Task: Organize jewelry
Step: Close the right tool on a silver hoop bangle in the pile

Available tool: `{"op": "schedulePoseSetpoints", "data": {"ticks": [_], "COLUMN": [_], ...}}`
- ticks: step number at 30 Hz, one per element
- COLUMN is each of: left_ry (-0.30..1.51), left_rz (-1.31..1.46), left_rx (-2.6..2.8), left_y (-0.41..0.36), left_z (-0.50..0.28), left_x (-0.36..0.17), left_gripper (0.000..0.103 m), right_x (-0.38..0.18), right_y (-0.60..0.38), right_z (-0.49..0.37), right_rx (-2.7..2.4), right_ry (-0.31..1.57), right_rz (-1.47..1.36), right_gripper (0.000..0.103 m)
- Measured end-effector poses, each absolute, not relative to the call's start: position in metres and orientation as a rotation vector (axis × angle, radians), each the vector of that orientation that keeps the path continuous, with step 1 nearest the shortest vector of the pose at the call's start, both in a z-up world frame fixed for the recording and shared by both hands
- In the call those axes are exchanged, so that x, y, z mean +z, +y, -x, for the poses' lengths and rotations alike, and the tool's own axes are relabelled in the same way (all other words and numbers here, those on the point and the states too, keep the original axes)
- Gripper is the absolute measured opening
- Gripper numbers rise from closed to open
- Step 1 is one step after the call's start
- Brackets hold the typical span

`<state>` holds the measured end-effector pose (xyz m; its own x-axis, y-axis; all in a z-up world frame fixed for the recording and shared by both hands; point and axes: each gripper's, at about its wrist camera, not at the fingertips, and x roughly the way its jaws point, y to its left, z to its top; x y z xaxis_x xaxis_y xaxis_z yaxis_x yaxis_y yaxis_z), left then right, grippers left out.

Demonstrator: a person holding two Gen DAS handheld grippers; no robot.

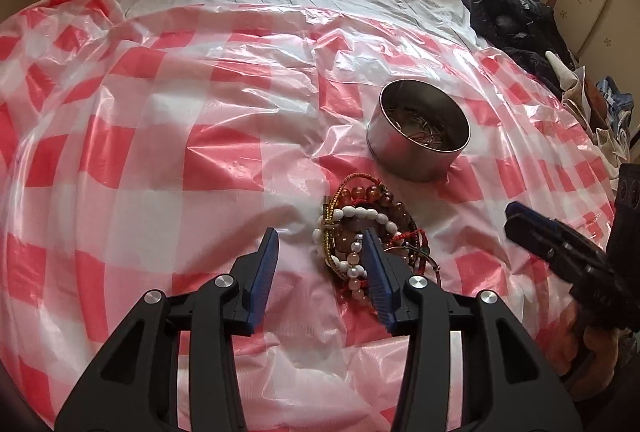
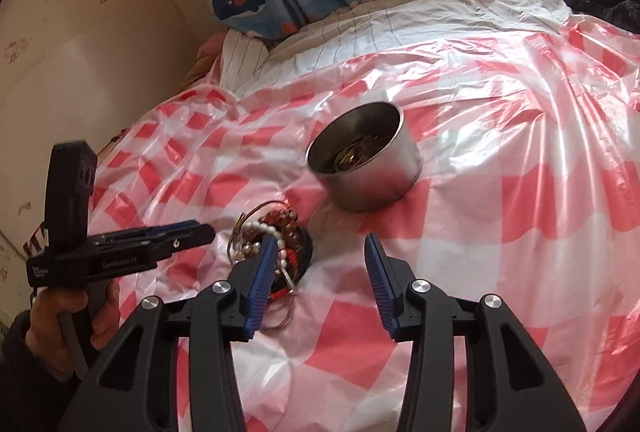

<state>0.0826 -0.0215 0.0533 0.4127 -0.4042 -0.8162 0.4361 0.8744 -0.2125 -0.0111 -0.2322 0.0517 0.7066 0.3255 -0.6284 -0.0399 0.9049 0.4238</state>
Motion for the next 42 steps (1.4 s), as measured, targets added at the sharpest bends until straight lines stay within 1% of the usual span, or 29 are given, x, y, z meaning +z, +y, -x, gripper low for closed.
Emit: {"op": "schedulePoseSetpoints", "data": {"ticks": [6,11,15,17,18,19,21,28,33,38,42], "left_ry": [1.018,1.005,0.994,0.994,0.994,0.993,0.992,0.998,1.004,1.006,1.015], "left_rz": [-0.042,-0.032,-0.037,-0.035,-0.033,-0.031,-0.024,-0.02,-0.031,-0.046,-0.058], "left_rx": [-0.503,-0.497,-0.498,-0.494,-0.492,-0.489,-0.481,-0.467,-0.457,-0.457,-0.456], "left_y": [-0.024,-0.026,-0.028,-0.028,-0.028,-0.027,-0.026,-0.023,-0.025,-0.03,-0.035], "left_z": [-0.088,-0.09,-0.089,-0.089,-0.089,-0.09,-0.091,-0.094,-0.096,-0.097,-0.1], "left_x": [0.05,0.053,0.055,0.056,0.056,0.056,0.056,0.054,0.05,0.047,0.042], "left_gripper": [0.046,0.052,0.053,0.054,0.055,0.055,0.058,0.06,0.063,0.064,0.065], "right_x": [0.036,0.023,0.014,0.01,0.008,0.008,0.008,0.028,0.036,0.046,0.046], "right_y": [-0.197,-0.185,-0.18,-0.175,-0.174,-0.175,-0.178,-0.186,-0.199,-0.225,-0.236], "right_z": [0.006,0.004,-0.001,-0.004,-0.005,-0.005,-0.004,0.005,0.006,0.01,0.01], "right_rx": [0.299,0.301,0.295,0.276,0.265,0.26,0.263,0.256,0.246,0.289,0.166], "right_ry": [0.848,0.896,0.919,0.935,0.939,0.94,0.942,0.858,0.829,0.761,0.78], "right_rz": [-0.322,-0.265,-0.258,-0.231,-0.219,-0.218,-0.226,-0.223,-0.271,-0.435,-0.393], "right_gripper": [0.045,0.045,0.044,0.04,0.034,0.012,0.005,0.004,0.004,0.005,0.005]}}
